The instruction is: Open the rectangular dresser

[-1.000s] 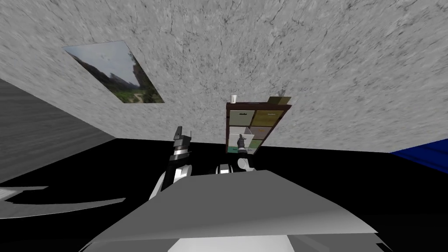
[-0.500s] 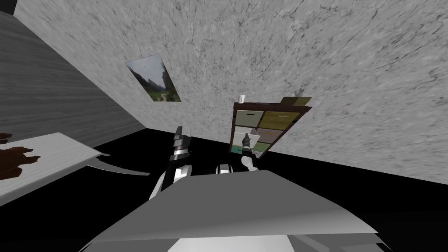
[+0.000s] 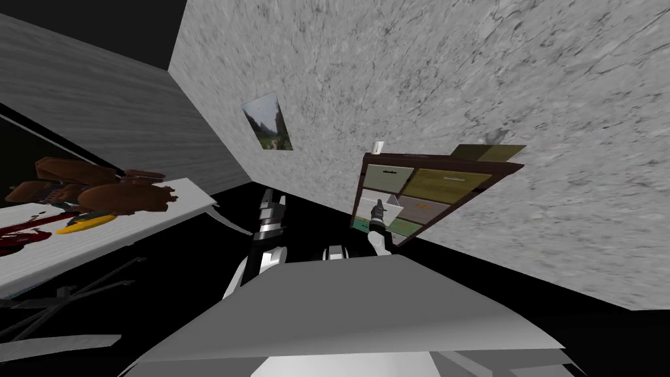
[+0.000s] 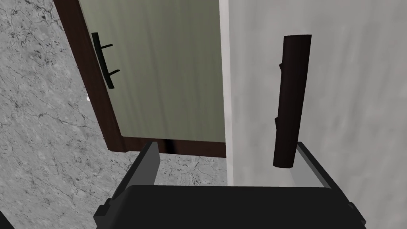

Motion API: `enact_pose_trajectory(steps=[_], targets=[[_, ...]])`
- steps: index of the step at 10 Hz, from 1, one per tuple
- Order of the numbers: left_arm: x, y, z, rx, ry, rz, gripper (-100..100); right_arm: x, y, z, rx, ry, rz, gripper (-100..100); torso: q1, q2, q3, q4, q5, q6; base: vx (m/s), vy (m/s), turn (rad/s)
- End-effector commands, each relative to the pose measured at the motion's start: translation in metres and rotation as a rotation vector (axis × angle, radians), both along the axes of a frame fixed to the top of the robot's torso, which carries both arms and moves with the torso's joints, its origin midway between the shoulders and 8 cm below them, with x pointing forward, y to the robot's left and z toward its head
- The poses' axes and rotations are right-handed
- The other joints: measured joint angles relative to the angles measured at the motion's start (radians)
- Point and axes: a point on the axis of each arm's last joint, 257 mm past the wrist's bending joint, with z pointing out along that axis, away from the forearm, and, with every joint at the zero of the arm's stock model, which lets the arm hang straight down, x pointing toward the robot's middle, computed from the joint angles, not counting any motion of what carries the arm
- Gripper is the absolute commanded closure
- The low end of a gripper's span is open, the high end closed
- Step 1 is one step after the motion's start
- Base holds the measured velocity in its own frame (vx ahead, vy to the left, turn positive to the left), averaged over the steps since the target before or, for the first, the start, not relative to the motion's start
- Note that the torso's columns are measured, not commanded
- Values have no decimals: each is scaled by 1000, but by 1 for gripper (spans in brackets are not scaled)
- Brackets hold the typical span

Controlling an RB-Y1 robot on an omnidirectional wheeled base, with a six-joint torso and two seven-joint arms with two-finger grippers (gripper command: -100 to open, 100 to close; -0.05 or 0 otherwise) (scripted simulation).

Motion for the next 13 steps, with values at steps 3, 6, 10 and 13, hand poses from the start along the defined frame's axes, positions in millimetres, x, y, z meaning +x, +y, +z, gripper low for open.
enact_pose_trajectory(steps=[3, 6, 10, 13], targets=[[0, 0, 0, 0, 0, 0, 0, -29, -71, 10, -10, 5, -172, -100, 3, 3, 2, 2, 2, -1, -78, 0, 375], [0, 0, 0, 0, 0, 0, 0, -46, -100, 15, -14, 10, -244, -100, 6, 2, 1, 3, 4, -2, -68, 8, 266], [0, 0, 0, 0, 0, 0, 0, -44, -95, 3, -6, 35, -237, 0, 2, 1, 0, 1, 1, -2, -1, 1, 5], [0, 0, 0, 0, 0, 0, 0, -45, -95, 0, -5, 40, -237, 0, 1, 0, 0, -1, 0, -2, 0, 0, 0]])
